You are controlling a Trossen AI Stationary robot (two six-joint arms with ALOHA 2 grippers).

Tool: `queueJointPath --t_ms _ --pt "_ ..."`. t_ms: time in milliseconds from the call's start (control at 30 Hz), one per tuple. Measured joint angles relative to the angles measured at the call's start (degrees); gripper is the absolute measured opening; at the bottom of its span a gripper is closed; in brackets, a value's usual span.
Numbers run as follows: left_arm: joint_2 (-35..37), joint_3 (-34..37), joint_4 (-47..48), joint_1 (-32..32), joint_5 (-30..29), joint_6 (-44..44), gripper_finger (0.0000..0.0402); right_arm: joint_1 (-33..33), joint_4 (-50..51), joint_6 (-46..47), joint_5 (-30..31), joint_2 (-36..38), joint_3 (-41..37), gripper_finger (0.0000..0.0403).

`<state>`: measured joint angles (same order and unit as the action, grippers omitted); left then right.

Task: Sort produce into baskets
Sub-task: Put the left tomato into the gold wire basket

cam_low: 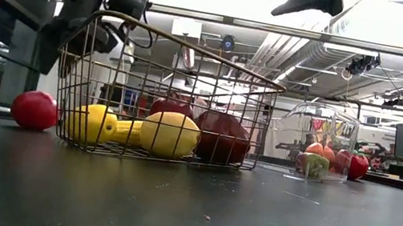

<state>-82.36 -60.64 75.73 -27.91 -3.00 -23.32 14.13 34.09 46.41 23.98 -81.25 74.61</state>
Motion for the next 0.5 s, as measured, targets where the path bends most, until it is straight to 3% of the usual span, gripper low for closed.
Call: queueJointPath --t_ms 500 --pt "0.01 9.02 -6.88 2.05 2.25 -3.05 0.039 -0.26 0.0 1.56 -0.12 0.0 0.0 0.0376"
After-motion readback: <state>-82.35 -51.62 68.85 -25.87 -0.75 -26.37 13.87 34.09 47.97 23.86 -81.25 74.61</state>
